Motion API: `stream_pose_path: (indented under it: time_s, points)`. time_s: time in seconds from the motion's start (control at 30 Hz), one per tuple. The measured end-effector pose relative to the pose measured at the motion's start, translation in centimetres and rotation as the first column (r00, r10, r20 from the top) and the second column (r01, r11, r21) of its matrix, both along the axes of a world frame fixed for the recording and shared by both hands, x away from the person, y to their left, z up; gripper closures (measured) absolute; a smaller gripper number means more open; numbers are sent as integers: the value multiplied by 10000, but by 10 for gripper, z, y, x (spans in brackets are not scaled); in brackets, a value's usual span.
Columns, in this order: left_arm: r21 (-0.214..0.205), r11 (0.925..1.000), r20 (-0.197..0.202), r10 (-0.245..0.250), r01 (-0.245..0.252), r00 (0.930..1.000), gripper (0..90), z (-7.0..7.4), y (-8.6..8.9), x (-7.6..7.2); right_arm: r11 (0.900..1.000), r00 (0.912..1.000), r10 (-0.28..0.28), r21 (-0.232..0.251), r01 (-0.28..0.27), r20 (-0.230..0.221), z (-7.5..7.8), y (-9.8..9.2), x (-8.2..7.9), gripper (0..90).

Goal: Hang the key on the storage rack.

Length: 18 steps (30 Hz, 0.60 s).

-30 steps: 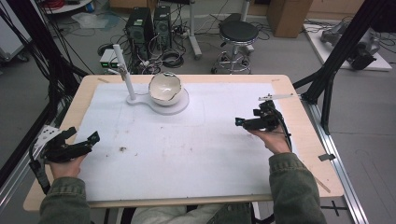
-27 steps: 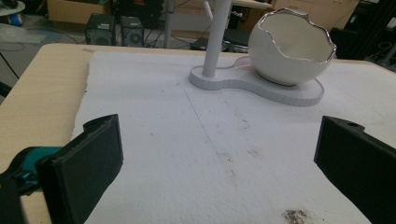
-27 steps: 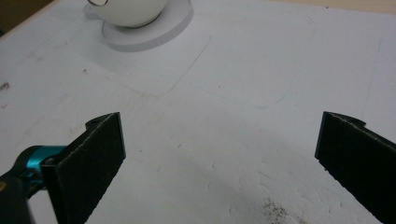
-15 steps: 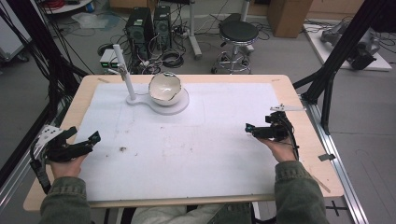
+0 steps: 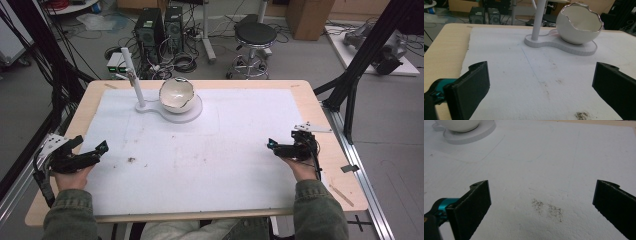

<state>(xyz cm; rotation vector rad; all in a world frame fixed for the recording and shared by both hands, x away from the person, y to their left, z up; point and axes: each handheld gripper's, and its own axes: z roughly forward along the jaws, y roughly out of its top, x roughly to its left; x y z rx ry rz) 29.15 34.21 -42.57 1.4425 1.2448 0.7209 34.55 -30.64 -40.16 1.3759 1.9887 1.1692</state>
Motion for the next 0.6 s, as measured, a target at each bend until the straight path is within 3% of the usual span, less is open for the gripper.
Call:
stream_pose_path:
  time_s: [0.6]
  points:
    - [-16, 10000, 0, -86, 86, 10000, 17, 0, 0, 2, 9980, 9977, -631, -68, 633, 264, -9, -8, -17, 5]
